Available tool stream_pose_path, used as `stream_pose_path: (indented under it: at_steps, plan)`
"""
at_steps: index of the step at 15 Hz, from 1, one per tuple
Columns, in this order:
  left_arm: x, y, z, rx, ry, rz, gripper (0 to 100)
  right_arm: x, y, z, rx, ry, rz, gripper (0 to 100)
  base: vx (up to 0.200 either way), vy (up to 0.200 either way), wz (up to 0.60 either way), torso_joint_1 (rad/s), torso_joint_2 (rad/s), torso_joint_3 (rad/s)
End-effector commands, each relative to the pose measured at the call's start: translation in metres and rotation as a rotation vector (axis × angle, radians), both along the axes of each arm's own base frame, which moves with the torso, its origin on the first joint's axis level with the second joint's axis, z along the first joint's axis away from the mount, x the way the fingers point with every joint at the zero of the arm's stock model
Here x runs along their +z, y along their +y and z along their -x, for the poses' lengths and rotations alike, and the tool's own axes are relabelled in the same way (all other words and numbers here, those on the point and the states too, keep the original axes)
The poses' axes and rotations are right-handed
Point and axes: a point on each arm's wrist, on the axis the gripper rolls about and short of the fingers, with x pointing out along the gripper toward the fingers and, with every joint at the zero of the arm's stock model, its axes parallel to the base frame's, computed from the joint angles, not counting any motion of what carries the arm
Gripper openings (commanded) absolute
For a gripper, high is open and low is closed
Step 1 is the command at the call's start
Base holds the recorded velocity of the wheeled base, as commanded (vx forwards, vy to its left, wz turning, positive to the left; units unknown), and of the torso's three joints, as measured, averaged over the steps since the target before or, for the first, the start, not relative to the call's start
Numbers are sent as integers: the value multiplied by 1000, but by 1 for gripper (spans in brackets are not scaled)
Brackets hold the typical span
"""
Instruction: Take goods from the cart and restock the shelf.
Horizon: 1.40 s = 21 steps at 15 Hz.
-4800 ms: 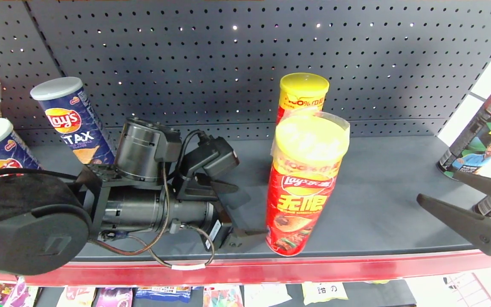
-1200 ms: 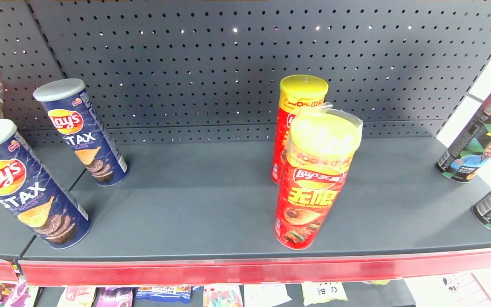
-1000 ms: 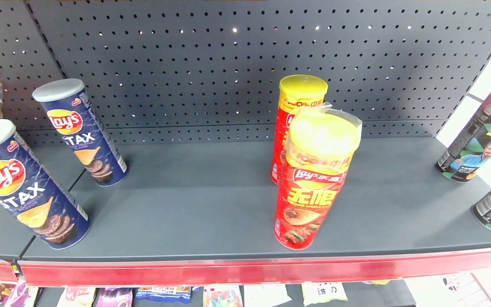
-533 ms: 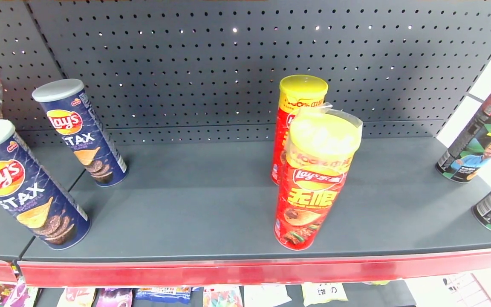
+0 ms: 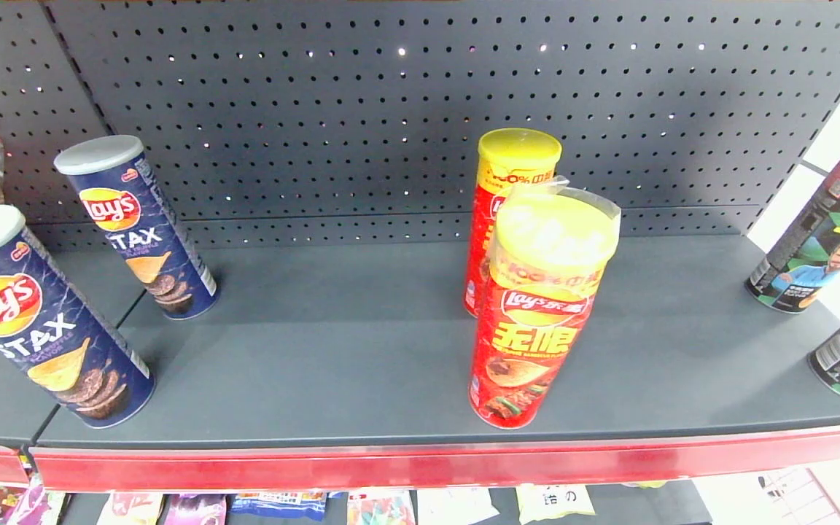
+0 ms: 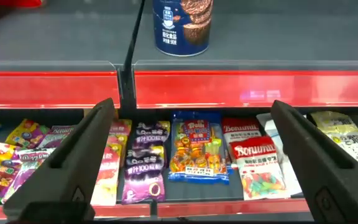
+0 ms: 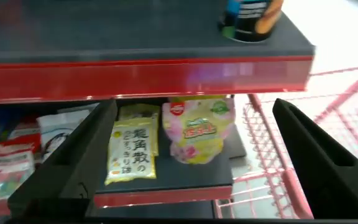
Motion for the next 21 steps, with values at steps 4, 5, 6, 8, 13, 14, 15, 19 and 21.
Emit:
stream_pose_path:
  at_steps: [4, 5, 6, 8, 13, 14, 15, 19, 21]
  plan:
    - [0, 0, 0, 0, 3, -5, 100, -6, 3, 0, 123, 59, -9, 100, 0, 0, 0, 0, 0, 0]
    - [0, 0, 0, 0, 4, -5, 100, -6, 2, 0, 107, 60, -30, 100, 0, 0, 0, 0, 0, 0]
    - [0, 0, 0, 0, 1, -8, 100, -6, 2, 0, 105, 59, -28, 100, 0, 0, 0, 0, 0, 0]
    - [0, 0, 0, 0, 4, -12, 100, -6, 2, 0, 105, 60, -30, 100, 0, 0, 0, 0, 0, 0]
    - [0, 0, 0, 0, 3, -12, 100, -6, 2, 0, 107, 59, -28, 100, 0, 0, 0, 0, 0, 0]
    - [0, 0, 0, 0, 4, -12, 100, -6, 2, 0, 107, 57, -30, 100, 0, 0, 0, 0, 0, 0]
    - [0, 0, 0, 0, 4, -12, 100, -6, 2, 0, 107, 59, -30, 100, 0, 0, 0, 0, 0, 0]
    - [0, 0, 0, 2, 4, -9, 100, -6, 2, 0, 108, 59, -30, 100, -150, 0, 0, 8, 4, 1]
    - [0, 0, 0, 2, 4, -9, 100, -6, 2, 0, 108, 59, -30, 100, -200, 0, 0, 0, -2, 7]
